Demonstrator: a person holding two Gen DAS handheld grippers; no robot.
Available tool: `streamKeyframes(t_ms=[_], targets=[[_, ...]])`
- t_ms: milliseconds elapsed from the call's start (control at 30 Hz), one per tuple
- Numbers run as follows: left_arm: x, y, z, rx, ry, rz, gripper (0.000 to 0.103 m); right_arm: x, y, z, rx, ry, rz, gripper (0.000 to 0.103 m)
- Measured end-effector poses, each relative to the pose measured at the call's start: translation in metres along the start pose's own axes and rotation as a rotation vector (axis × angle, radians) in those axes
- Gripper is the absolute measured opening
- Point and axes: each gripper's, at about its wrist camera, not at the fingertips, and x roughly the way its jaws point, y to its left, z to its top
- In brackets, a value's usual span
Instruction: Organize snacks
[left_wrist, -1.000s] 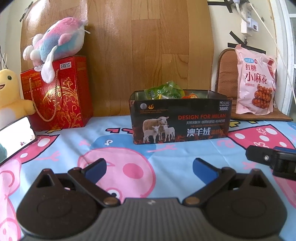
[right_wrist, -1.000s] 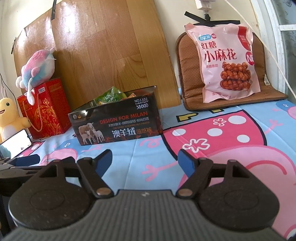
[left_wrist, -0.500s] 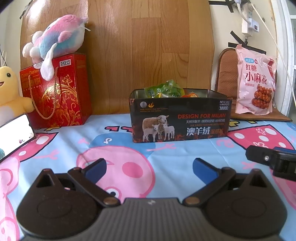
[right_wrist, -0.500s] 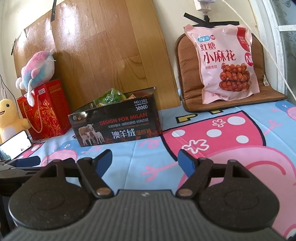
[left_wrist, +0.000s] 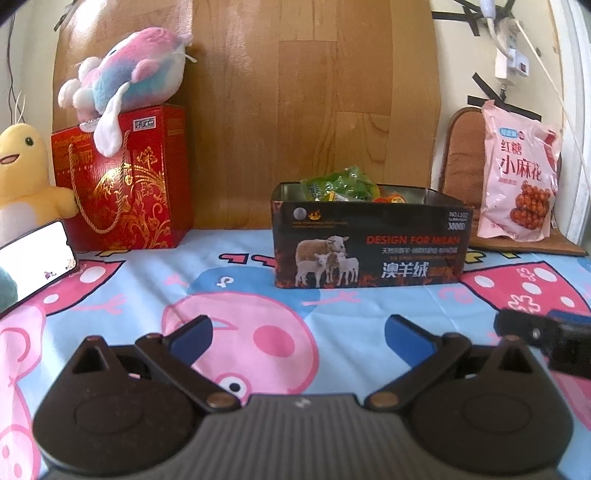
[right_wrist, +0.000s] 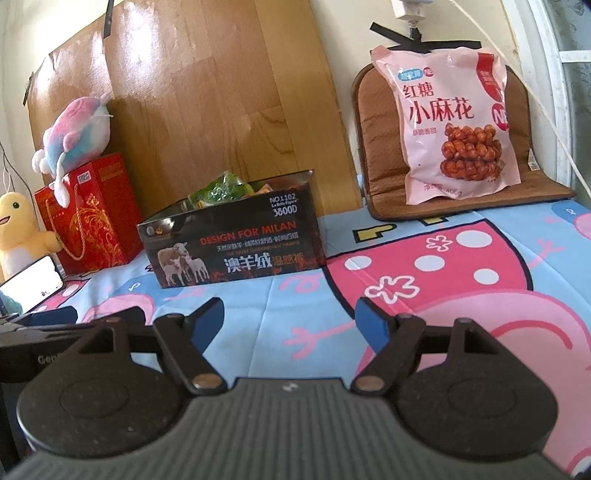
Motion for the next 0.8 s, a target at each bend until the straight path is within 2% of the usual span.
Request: streamKeyframes(t_ms=[100, 300, 633, 700, 800], targets=[[0.003, 0.004, 0.002, -0.015, 0.022, 0.012, 0.103, -0.002, -0.001, -0.001, 0.012, 0.031, 0.012, 0.083], [-0.010, 0.003, 0.015, -0.014, -0.001, 0.065, 0.103, -0.022, 0.000, -0.006, -0.002, 0.052, 0.022, 0.085], [-0.021, -0.012, 0.033, -0.022, 0.093, -0.018, 0.103, -0.041, -0.005, 0.006, 0.061, 0.025, 0.083, 0.086], [-0.021, -0.017, 0.035, -0.007, 0.101, -0.008, 0.103, -0.043, -0.006, 0.005, 0.060, 0.021, 0.087, 0.086], [-0.021, -0.027, 0.035, 0.045, 0.102, 0.044, 0.103, -0.045, -0.010, 0.004, 0.071, 0.021, 0.095, 0.087]])
